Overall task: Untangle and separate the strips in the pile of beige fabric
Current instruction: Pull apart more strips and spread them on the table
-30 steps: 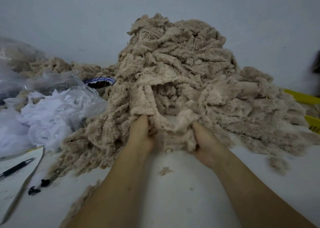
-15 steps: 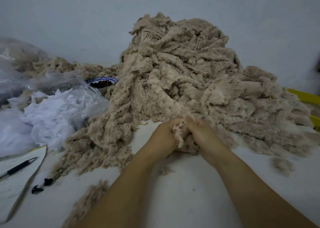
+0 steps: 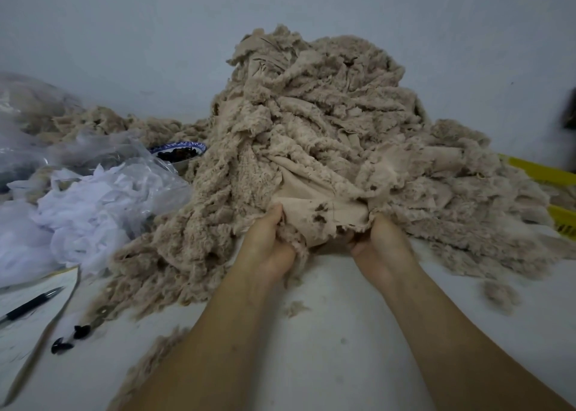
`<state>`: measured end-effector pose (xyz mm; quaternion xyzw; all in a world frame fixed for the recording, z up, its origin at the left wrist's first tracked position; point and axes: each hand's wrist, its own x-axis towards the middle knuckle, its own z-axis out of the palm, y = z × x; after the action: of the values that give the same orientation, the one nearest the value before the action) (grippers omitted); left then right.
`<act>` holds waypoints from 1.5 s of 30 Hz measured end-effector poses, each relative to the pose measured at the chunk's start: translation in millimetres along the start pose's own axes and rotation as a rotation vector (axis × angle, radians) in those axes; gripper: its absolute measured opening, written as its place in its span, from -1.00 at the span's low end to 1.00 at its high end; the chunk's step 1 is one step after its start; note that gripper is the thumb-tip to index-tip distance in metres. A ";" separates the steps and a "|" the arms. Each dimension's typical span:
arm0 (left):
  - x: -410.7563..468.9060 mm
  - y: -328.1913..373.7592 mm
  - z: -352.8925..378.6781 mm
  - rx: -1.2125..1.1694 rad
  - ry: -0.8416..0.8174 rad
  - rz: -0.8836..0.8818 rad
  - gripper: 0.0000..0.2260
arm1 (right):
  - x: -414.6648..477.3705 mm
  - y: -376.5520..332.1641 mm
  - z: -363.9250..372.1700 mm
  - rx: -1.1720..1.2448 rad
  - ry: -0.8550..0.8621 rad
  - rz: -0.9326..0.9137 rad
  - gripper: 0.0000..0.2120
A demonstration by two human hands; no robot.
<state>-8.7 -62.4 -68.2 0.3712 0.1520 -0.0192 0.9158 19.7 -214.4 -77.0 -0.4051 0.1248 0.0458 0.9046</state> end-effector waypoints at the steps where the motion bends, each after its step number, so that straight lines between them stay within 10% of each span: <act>1: 1.3 0.7 -0.3 -0.019 0.017 -0.035 -0.69 | -0.9 0.5 -0.2 0.010 0.021 0.010 -0.70; 12: -4.3 -6.4 0.6 0.421 0.016 -0.008 -0.66 | -6.3 8.8 4.3 -0.293 -0.093 -0.038 -0.76; 18: 0.9 32.5 -18.6 -0.236 0.043 0.187 -0.83 | 7.4 -24.7 -16.6 0.198 0.039 -0.072 -0.67; 28: 0.5 33.1 -18.9 -0.381 -0.169 0.134 -0.72 | 3.9 -26.6 -15.1 0.580 0.022 -0.003 -0.74; 36: 5.0 52.0 -40.3 -0.514 0.071 0.334 -0.49 | 5.0 -33.3 -25.9 0.739 0.089 0.022 -0.67; 45: -3.2 29.4 -17.0 -0.071 -0.111 0.153 -0.53 | -1.1 -5.6 -9.3 -0.586 0.224 -0.518 -0.73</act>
<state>-11.8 -29.7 -58.9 0.3476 0.0729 0.0357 0.9341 17.9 -225.1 -78.6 -0.6661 0.0982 -0.1946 0.7133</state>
